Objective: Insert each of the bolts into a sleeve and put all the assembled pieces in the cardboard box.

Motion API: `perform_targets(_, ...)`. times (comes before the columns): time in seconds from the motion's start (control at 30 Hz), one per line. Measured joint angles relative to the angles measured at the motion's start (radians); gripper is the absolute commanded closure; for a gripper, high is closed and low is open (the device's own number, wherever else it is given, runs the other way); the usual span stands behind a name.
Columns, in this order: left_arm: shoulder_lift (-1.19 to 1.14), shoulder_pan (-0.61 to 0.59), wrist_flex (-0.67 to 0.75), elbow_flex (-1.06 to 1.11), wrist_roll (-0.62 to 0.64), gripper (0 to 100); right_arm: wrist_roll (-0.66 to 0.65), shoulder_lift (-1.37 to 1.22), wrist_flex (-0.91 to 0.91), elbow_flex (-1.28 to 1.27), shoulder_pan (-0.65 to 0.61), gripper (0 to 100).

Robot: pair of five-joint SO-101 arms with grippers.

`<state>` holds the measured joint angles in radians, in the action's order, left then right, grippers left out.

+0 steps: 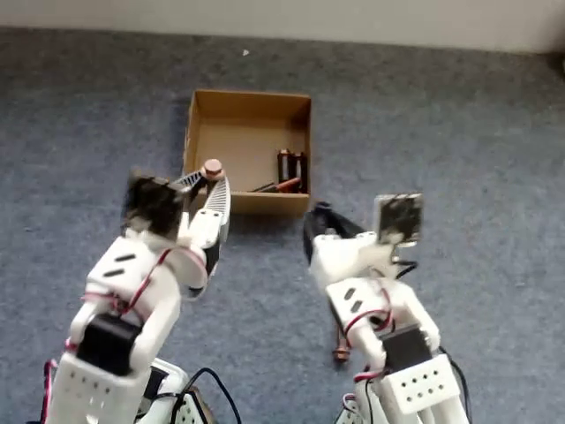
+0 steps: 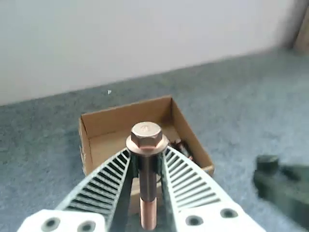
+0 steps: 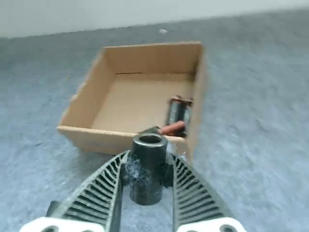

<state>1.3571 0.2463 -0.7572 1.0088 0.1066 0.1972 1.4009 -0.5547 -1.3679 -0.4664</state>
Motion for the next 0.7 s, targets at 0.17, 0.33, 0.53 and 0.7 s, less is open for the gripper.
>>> perform_targets(0.17, 0.14, -0.002, 0.0, 0.0, 0.106, 100, -0.158, 0.104, 0.178, -0.173, -0.143, 99.3)
perform_targets(0.33, 0.236, 0.078, 0.0, 0.018, 0.141, 100, -0.238, 0.166, 0.256, -0.245, -0.239, 99.3)
perform_targets(0.53, 0.298, 0.178, 0.0, 0.092, 0.143, 100, -0.293, 0.218, 0.304, -0.252, -0.27, 99.3)
perform_targets(0.7, 0.33, 0.178, 0.0, 0.129, 0.143, 100, -0.351, 0.269, 0.321, -0.252, -0.31, 99.3)
